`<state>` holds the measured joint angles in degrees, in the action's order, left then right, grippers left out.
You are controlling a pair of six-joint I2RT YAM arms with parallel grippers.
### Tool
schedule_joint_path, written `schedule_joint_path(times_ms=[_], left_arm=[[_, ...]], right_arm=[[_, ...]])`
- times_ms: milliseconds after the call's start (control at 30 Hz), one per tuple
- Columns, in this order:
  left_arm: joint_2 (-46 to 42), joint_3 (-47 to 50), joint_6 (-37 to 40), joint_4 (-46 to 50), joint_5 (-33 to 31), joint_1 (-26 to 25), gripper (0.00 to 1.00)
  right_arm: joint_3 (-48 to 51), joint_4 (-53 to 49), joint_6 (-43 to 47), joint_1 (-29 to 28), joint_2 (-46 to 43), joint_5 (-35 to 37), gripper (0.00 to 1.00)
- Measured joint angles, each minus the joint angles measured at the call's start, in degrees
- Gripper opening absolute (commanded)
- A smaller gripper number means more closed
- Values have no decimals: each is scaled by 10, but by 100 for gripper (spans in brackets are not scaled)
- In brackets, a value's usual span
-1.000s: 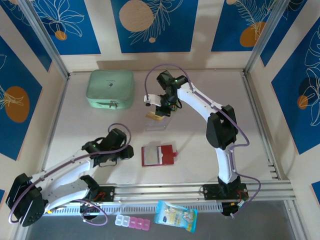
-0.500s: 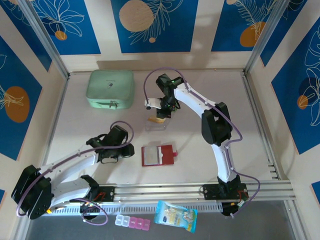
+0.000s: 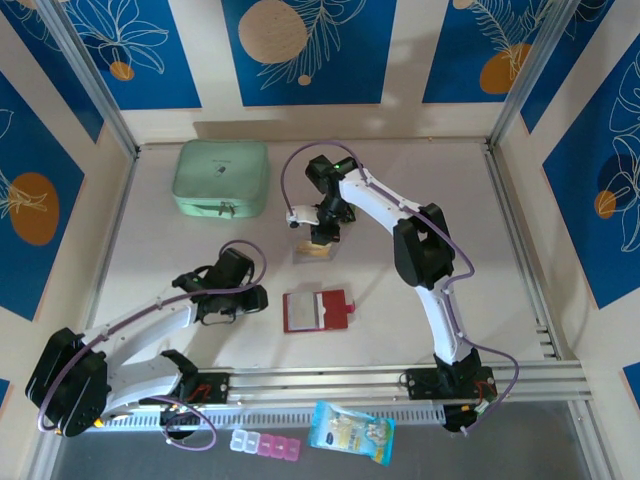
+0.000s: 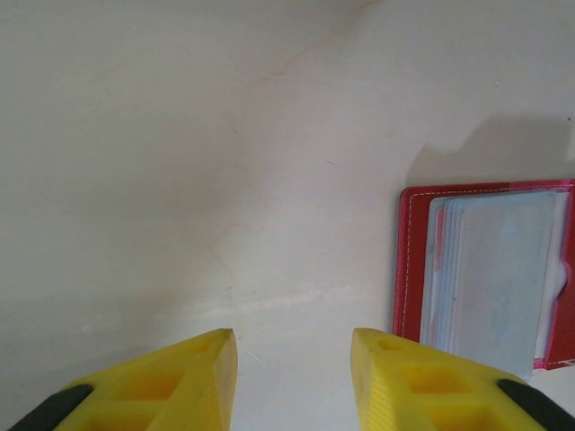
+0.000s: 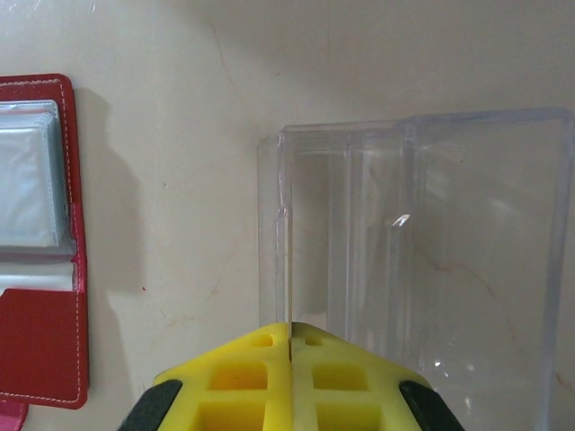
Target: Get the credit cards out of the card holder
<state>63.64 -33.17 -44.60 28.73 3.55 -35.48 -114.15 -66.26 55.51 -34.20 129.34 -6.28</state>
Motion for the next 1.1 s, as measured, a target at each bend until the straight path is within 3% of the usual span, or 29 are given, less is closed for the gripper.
schedule_joint_path(times_ms=[167,500,867,1100], left_arm=[[0,0,1,0,5,1,37],[7,0,2,-9,9,5,38],[28,-8,4,-10,16,6,37],[44,-23,12,-25,32,6,37]], right_arm=[[0,-14,0,-3,2,-3,1],[0,-43,-3,-3,8,-17,20],[-7,-24,-20,-2,-3,-8,23],[56,43,-53,-3,-90,27,21]])
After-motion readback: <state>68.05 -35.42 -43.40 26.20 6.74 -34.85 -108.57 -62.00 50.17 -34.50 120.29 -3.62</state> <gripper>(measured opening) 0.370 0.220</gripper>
